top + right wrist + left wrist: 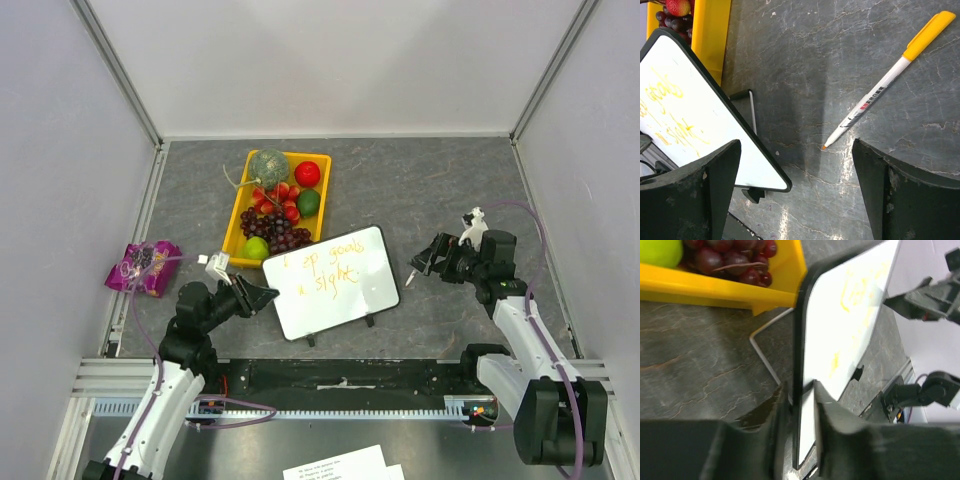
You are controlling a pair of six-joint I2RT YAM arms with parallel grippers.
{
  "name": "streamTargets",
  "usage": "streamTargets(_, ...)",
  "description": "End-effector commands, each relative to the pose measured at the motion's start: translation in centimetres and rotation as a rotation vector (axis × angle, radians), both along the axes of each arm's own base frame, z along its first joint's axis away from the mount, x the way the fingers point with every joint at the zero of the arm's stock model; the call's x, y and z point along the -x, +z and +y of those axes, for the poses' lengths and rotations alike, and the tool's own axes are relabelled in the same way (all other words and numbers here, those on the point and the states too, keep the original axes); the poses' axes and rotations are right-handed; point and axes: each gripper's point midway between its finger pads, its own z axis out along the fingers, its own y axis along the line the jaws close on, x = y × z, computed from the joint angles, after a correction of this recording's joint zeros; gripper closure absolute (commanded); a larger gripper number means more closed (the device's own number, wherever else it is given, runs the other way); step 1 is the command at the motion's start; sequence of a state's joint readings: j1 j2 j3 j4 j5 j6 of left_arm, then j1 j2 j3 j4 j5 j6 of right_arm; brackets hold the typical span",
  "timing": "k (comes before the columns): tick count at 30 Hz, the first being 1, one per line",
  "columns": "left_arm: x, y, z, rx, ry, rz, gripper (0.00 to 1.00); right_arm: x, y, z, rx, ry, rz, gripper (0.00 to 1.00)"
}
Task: Write a sentence on the whiteboard
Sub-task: Reset both arms
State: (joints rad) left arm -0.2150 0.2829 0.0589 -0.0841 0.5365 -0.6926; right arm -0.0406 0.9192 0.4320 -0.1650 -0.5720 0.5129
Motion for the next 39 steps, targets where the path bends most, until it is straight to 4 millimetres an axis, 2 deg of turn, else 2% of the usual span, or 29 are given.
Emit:
streamTargets(1, -0.9, -0.2, 1.3, -0.016, 0.101, 0.031, 0.56, 0.0, 0.8, 0.6, -0.009, 0.030, -0.044, 0.02)
streamTargets(3, -1.0, 0.0, 1.3, -0.004, 0.115, 0.038, 0.38, 0.1, 0.9, 0.7, -0.009, 0.033, -0.048, 0.02)
streamTargets(5, -1.1, 0.4, 1.5, 0.011, 0.139, 0.040, 0.28, 0.3, 1.0, 0.8, -0.006, 0.036, -0.051, 0.02)
streamTargets(10, -1.3, 2.4, 2.1, 0.054, 0.200, 0.019, 0.10, 0.4, 1.4, 0.6, 0.006, 0.031, -0.058, 0.02)
streamTargets(19, -1.5, 5.3, 3.2, 0.094, 0.295, 0.010, 0.06, 0.4, 1.8, 0.4, 0.029, 0.017, -0.066, 0.02)
streamTargets(26, -1.8, 8.5, 4.7, 0.019, 0.359, -0.031, 0.05, 0.5, 1.9, -0.4, 0.067, -0.020, -0.063, 0.02)
streamTargets(33, -2.7, 8.9, 6.3, -0.075, 0.442, 0.034, 0.04, -0.1, 2.1, -1.6, 0.113, -0.075, -0.059, 0.02)
streamTargets(39, -3.6, 9.2, 7.5, -0.130, 0.504, 0.057, 0.03, -0.7, 3.2, -2.4, 0.155, -0.108, -0.080, 0.02)
